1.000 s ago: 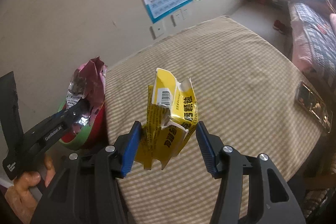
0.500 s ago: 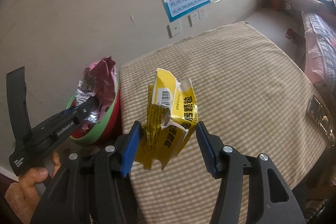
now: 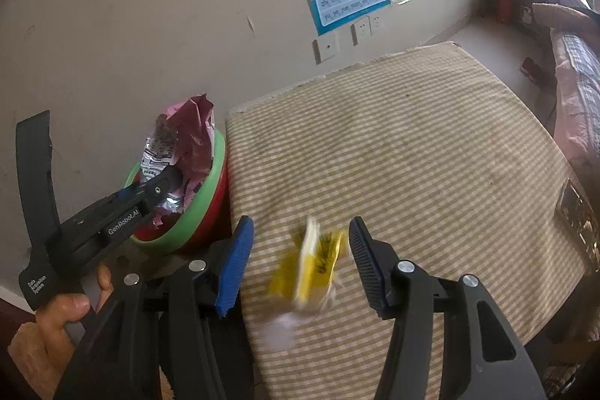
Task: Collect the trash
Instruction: 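Carry the pink bag and yellow wrapper over the red bucket and open both grippers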
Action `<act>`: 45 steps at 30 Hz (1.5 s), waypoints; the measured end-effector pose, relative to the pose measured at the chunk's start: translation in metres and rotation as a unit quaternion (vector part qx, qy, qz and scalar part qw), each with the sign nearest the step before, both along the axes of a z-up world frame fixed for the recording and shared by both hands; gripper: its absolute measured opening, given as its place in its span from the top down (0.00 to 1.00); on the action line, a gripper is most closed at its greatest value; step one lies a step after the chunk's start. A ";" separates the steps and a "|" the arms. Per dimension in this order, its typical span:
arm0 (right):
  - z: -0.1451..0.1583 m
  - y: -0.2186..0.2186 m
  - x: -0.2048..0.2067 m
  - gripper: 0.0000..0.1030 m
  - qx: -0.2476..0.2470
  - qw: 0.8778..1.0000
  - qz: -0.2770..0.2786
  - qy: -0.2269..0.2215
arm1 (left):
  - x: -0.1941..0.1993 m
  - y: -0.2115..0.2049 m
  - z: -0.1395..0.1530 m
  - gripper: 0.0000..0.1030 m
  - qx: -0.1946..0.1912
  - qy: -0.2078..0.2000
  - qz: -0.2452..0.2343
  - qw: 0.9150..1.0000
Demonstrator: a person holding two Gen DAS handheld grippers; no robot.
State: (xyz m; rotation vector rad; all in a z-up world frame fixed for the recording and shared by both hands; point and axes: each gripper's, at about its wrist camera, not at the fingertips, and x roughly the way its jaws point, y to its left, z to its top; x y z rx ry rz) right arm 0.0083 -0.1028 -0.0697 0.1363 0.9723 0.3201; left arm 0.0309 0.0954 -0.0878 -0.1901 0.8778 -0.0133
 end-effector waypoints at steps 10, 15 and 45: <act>-0.005 0.009 0.001 0.50 -0.017 1.000 0.008 0.006 | -0.003 0.011 0.000 0.66 -0.006 -0.003 0.012 1.000; -0.011 -0.023 -0.004 0.39 -0.018 0.999 -0.036 0.016 | -0.009 0.018 -0.002 0.65 -0.007 0.001 0.013 1.000; -0.053 -0.007 0.008 0.57 0.039 0.992 0.001 0.123 | -0.013 0.022 -0.001 0.65 -0.002 -0.007 0.016 1.000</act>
